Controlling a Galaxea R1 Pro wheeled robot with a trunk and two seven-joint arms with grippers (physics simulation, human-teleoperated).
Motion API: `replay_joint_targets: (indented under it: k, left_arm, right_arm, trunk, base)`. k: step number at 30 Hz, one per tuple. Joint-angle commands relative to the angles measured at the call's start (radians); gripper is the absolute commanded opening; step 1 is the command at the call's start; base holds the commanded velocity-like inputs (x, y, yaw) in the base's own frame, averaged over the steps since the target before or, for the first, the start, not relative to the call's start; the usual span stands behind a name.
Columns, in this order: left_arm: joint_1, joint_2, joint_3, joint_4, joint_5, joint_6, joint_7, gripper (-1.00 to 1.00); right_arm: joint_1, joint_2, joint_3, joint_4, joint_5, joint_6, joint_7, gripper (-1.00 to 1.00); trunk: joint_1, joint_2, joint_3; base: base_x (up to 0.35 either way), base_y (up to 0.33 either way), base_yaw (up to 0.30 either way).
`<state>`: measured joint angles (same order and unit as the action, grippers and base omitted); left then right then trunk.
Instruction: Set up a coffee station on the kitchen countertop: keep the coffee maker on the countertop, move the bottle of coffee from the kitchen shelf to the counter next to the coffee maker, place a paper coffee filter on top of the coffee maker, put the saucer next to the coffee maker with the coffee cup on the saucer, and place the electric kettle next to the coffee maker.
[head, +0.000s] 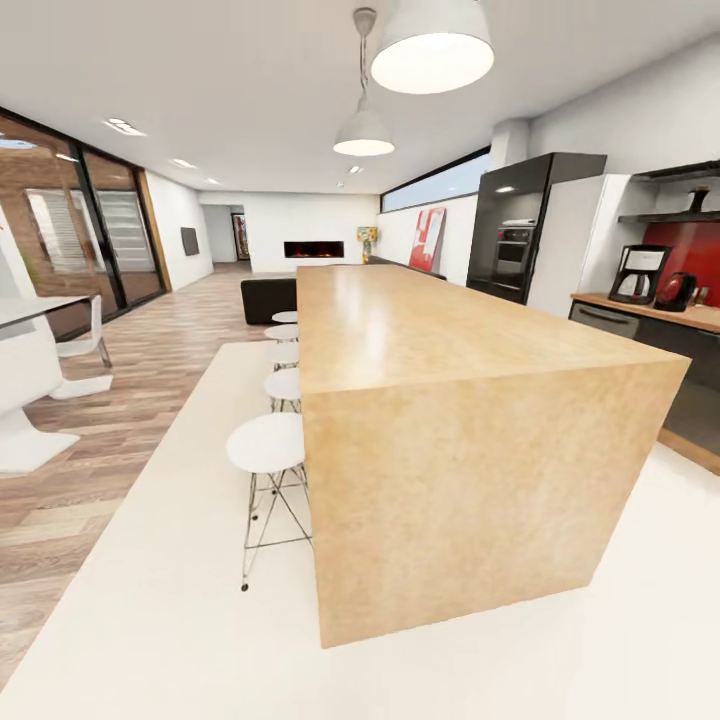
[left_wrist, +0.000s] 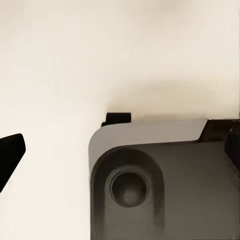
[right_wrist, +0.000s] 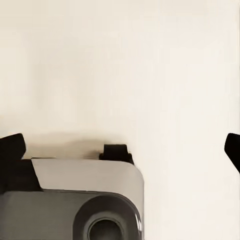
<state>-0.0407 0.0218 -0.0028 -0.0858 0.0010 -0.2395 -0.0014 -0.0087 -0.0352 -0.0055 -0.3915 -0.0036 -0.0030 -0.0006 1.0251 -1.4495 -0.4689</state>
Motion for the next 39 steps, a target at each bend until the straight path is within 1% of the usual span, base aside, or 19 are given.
replay_joint_targets:
  k: [1, 4, 6, 10, 13, 15, 17, 20, 22, 23, 25, 27, 32, 39]
  left_arm:
    - [-0.006, 0.001, 0.000, -0.024, 0.001, -0.005, 0.001, 1.00]
    - [-0.017, 0.003, 0.004, -0.117, 0.005, -0.007, 0.002, 1.00]
    - [-0.020, 0.003, 0.006, -0.163, 0.007, -0.007, 0.003, 1.00]
    - [-0.025, 0.001, 0.013, -0.278, 0.010, -0.007, 0.001, 1.00]
    - [-0.026, 0.001, 0.014, -0.317, 0.010, -0.007, -0.004, 1.00]
    - [-0.025, 0.003, 0.014, -0.327, 0.010, -0.008, -0.007, 1.00]
    - [-0.025, 0.005, 0.015, -0.331, 0.008, -0.008, -0.009, 1.00]
    - [-0.016, 0.009, 0.018, -0.333, 0.007, -0.008, -0.010, 1.00]
    - [-0.011, 0.011, 0.018, -0.329, 0.007, -0.011, -0.011, 1.00]
    - [-0.010, 0.012, 0.018, -0.328, 0.007, -0.013, -0.011, 1.00]
    - [-0.007, 0.011, 0.017, -0.326, 0.006, -0.021, -0.011, 1.00]
    - [-0.007, 0.011, 0.017, -0.324, 0.006, -0.026, -0.011, 1.00]
    - [-0.007, 0.014, 0.018, -0.323, 0.006, -0.028, -0.011, 1.00]
    - [-0.007, 0.013, 0.018, -0.322, 0.004, -0.029, -0.010, 1.00]
  right_arm:
    - [-0.001, 0.000, -0.001, -0.026, -0.001, -0.001, 0.001, 1.00]
    - [-0.001, 0.003, -0.001, -0.098, -0.003, -0.028, 0.003, 1.00]
    - [-0.001, 0.005, -0.001, -0.116, -0.004, -0.057, 0.003, 1.00]
    - [-0.001, 0.004, -0.001, -0.131, -0.003, -0.140, 0.004, 1.00]
    - [-0.001, 0.001, -0.003, -0.128, -0.003, -0.165, 0.004, 1.00]
    - [-0.001, 0.000, -0.005, -0.127, -0.003, -0.172, 0.003, 1.00]
    - [-0.001, -0.001, -0.016, -0.126, -0.003, -0.175, 0.003, 1.00]
    - [-0.001, 0.000, -0.055, -0.126, -0.003, -0.177, 0.002, 1.00]
    - [-0.001, 0.000, -0.099, -0.126, -0.003, -0.178, 0.002, 1.00]
    - [-0.001, 0.000, -0.111, -0.126, -0.003, -0.178, 0.002, 1.00]
    - [-0.001, 0.000, -0.158, -0.127, -0.002, -0.178, 0.003, 1.00]
    - [-0.001, 0.000, -0.188, -0.126, -0.002, -0.178, 0.003, 1.00]
    - [-0.001, 0.000, -0.206, -0.126, -0.001, -0.178, 0.005, 1.00]
    - [-0.001, 0.000, -0.208, -0.125, -0.001, -0.178, 0.006, 1.00]
  trunk:
    - [0.000, -0.001, -0.001]
    - [0.000, -0.001, -0.001]
    - [0.000, -0.001, -0.001]
    - [0.000, -0.001, -0.001]
    - [0.000, -0.001, -0.001]
    - [0.000, -0.001, -0.001]
    - [0.000, -0.001, -0.001]
    - [0.000, -0.001, -0.001]
    - [0.000, -0.001, -0.001]
    - [0.000, -0.001, -0.001]
    - [0.000, -0.001, -0.001]
    - [0.000, -0.001, -0.002]
    - [0.000, -0.001, -0.005]
    - [0.000, -0.001, -0.009]
  base:
    - [0.000, 0.000, -0.266]
    - [0.000, 0.000, -0.266]
    - [0.000, 0.000, -0.266]
    - [0.000, 0.000, -0.266]
    - [0.000, 0.000, -0.266]
    - [0.000, 0.000, -0.266]
    - [0.000, 0.000, -0.266]
    - [0.000, 0.000, -0.266]
    - [0.000, 0.000, -0.266]
    - [0.000, 0.000, -0.266]
    - [0.000, 0.000, -0.266]
    - [0.000, 0.000, -0.265]
    - [0.000, 0.000, -0.264]
    - [0.000, 0.000, -0.259]
